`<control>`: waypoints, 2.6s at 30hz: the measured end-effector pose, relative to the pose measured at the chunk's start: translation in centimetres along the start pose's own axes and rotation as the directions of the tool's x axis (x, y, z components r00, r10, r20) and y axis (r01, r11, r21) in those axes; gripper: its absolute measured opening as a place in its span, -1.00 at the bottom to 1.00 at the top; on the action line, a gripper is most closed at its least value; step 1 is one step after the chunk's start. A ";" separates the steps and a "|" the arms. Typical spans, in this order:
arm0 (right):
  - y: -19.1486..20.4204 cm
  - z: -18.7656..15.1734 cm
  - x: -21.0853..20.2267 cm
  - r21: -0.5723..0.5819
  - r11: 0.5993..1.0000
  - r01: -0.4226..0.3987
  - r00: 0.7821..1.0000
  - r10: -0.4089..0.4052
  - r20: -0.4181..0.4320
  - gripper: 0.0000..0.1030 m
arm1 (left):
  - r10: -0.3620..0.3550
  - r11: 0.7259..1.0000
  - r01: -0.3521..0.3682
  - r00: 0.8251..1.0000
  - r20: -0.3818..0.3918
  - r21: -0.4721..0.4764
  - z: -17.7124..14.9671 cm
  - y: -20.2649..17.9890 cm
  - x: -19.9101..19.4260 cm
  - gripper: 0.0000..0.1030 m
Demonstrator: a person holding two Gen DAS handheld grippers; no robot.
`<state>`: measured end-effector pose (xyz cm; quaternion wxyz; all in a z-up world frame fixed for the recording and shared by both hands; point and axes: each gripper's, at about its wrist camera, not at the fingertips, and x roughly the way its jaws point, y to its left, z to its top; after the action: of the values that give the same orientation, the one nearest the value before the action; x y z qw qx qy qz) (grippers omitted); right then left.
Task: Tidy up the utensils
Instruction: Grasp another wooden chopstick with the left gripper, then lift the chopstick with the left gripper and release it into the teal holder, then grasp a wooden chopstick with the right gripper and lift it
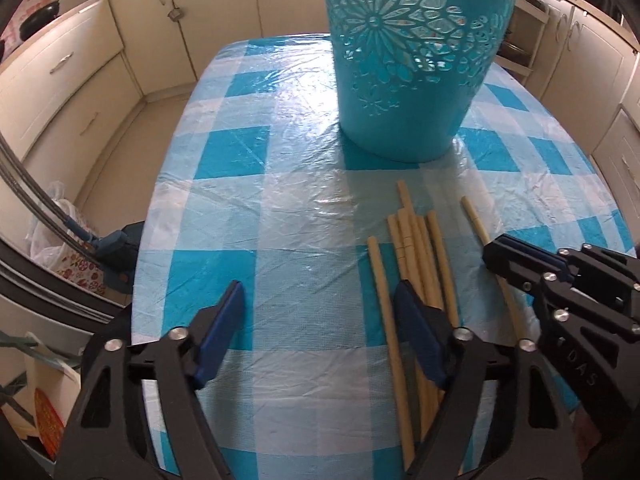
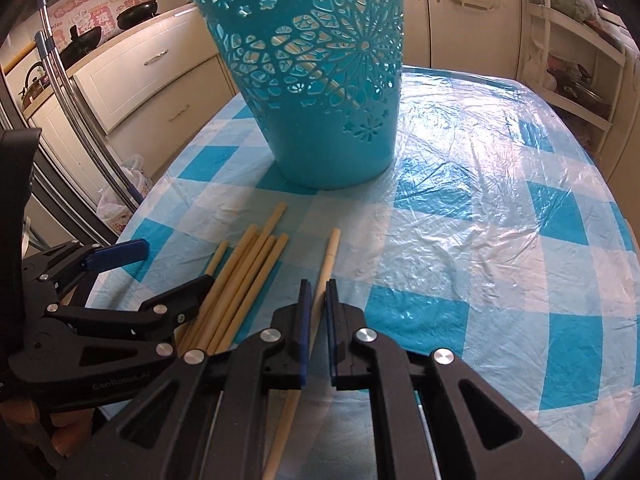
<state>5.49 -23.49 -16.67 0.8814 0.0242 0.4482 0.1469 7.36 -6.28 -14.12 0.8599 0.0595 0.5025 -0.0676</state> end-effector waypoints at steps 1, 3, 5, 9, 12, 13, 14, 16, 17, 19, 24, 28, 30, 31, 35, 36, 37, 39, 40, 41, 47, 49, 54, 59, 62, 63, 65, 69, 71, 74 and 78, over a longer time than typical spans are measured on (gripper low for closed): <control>0.1 0.1 0.1 -0.006 1.000 0.005 1.000 -0.005 -0.004 -0.87 | -0.020 1.000 0.020 1.000 0.000 0.015 0.1 -0.2 -0.1 0.03; 0.2 0.4 0.1 -0.018 1.000 0.011 1.000 -0.012 -0.017 -0.87 | -0.038 0.999 0.038 0.999 -0.005 0.034 0.4 -0.7 -0.2 -0.27; -0.3 0.9 0.3 -0.012 1.000 0.024 0.999 -0.024 -0.030 -0.87 | -0.061 0.997 0.062 0.998 -0.022 0.045 0.7 -0.9 -0.2 -0.46; -1.2 1.7 0.5 -0.027 1.000 0.006 0.998 -0.008 -0.057 -0.87 | -0.072 0.995 0.076 0.996 -0.052 0.068 1.2 -0.8 0.1 -0.50; -1.5 1.7 0.6 -0.017 1.000 -0.006 0.999 0.005 -0.043 -0.88 | -0.095 0.992 0.100 0.994 -0.058 0.075 1.6 -0.6 0.3 -0.89; -1.6 1.6 0.5 -0.009 1.000 -0.009 0.999 0.008 -0.036 -0.88 | -0.114 0.991 0.119 0.991 -0.071 0.060 1.8 -0.2 0.3 -0.91; -1.8 1.5 0.5 0.001 1.000 -0.015 1.000 0.015 -0.026 -0.88 | -0.122 0.991 0.126 0.990 -0.072 0.049 1.9 0.1 0.2 -0.91; -2.3 1.2 0.4 0.022 0.999 -0.032 0.999 0.032 -0.016 -0.88 | -0.142 0.989 0.144 0.989 -0.051 0.031 2.3 0.8 -0.9 -0.91; -2.5 1.2 0.4 0.037 0.998 -0.042 0.999 0.043 -0.013 -0.89 | -0.149 0.988 0.150 0.988 -0.037 0.025 2.6 1.1 -1.5 -0.91; -3.1 0.9 0.2 0.057 0.997 -0.057 0.998 0.058 -0.009 -0.89 | -0.187 0.982 0.187 0.982 0.010 0.006 3.4 1.9 -3.7 -0.91; -3.3 0.7 -0.1 0.073 0.995 -0.065 0.998 0.065 -0.001 -0.89 | -0.315 0.947 0.322 0.926 0.208 0.002 6.5 3.6 -11.4 -0.91; -3.2 0.8 -0.1 0.076 0.995 -0.066 0.998 0.066 0.002 -0.89 | -0.363 0.921 0.389 0.843 0.396 0.017 10.1 4.1 -16.6 -0.91; -3.2 0.8 0.0 0.079 0.995 -0.068 0.998 0.068 0.006 -0.89 | -0.353 0.917 0.398 0.796 0.491 0.014 12.2 3.9 -18.7 -0.91; -3.2 0.8 0.0 0.080 0.994 -0.069 0.998 0.069 0.008 -0.89 | -0.337 0.919 0.393 0.775 0.534 0.008 13.1 3.8 -19.4 -0.91; -3.2 0.7 0.1 0.086 0.993 -0.077 0.997 0.076 0.013 -0.89 | -0.244 0.926 0.376 0.682 0.690 -0.044 16.7 3.6 -21.0 -0.91; -3.2 0.7 0.2 0.088 0.993 -0.078 0.997 0.077 0.014 -0.88 | -0.210 0.927 0.367 0.666 0.716 -0.070 17.5 3.5 -21.1 -0.91; -3.3 0.7 0.2 0.089 0.993 -0.079 0.997 0.078 0.015 -0.89 | -0.186 0.928 0.362 0.655 0.732 -0.089 18.2 3.4 -20.9 -0.91; -3.3 0.7 0.1 0.089 0.993 -0.079 0.997 0.077 0.016 -0.88 | -0.130 0.931 0.341 0.642 0.756 -0.130 19.5 3.2 -20.1 -0.91; -3.3 0.7 0.1 0.089 0.993 -0.078 0.997 0.077 0.016 -0.88 | -0.097 0.932 0.328 0.637 0.765 -0.154 20.1 3.0 -19.5 -0.91; -3.3 0.7 0.1 0.088 0.993 -0.077 0.997 0.076 0.016 -0.88 | -0.068 0.935 0.310 0.635 0.769 -0.174 20.5 2.8 -18.8 -0.91; -3.3 0.8 0.3 0.099 0.991 -0.089 0.996 0.088 0.019 -0.85 | -0.001 0.921 0.281 0.696 0.718 -0.271 20.9 2.8 -12.8 -0.90; -3.3 0.8 0.3 0.103 0.990 -0.092 0.996 0.090 0.019 -0.85 | 0.017 0.918 0.268 0.709 0.705 -0.292 20.4 2.7 -11.4 -0.91; -3.3 0.8 0.3 0.107 0.990 -0.094 0.995 0.093 0.020 -0.85 | 0.026 0.933 0.224 0.738 0.674 -0.281 18.8 1.7 -9.4 -0.90; -3.5 0.8 0.2 0.111 0.988 -0.104 0.995 0.102 0.018 -0.83 | 0.017 0.940 0.205 0.769 0.639 -0.272 17.8 1.9 -8.5 -0.88; -3.3 0.9 0.1 0.100 0.988 -0.116 0.993 0.116 0.008 -0.68 | 0.016 0.948 0.186 0.783 0.622 -0.258 16.8 2.3 -9.0 -0.53; -3.2 0.9 0.0 0.092 0.989 -0.118 0.993 0.118 0.005 -0.63 | 0.025 0.949 0.177 0.784 0.620 -0.262 16.4 2.5 -9.4 -0.20; -2.7 0.9 -0.1 0.066 0.992 -0.105 0.994 0.105 0.003 -0.55 | 0.055 0.945 0.162 0.778 0.626 -0.285 14.9 3.5 -10.4 0.10; -2.1 0.8 -0.1 0.039 0.996 -0.083 0.997 0.083 0.005 -0.55 | 0.050 0.943 0.166 0.787 0.615 -0.289 12.1 5.3 -11.5 0.35; -2.2 0.8 -0.1 0.046 0.995 -0.086 0.996 0.086 0.005 -0.55 | 0.055 0.945 0.153 0.798 0.601 -0.290 10.3 6.0 -11.7 0.42; -2.1 0.6 -0.1 0.048 0.996 -0.075 0.997 0.075 0.007 -0.55 | 0.072 0.956 0.105 0.821 0.566 -0.274 8.2 6.2 -11.5 0.53; -2.1 0.4 -0.2 0.047 0.997 -0.065 0.998 0.065 0.008 -0.55 | 0.099 0.973 0.027 0.847 0.522 -0.227 5.8 5.9 -11.3 0.64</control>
<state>6.23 -25.47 -16.62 0.8769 0.0602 0.4475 0.1647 7.90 -0.83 -1.27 0.9672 -0.0501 0.2488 -0.0075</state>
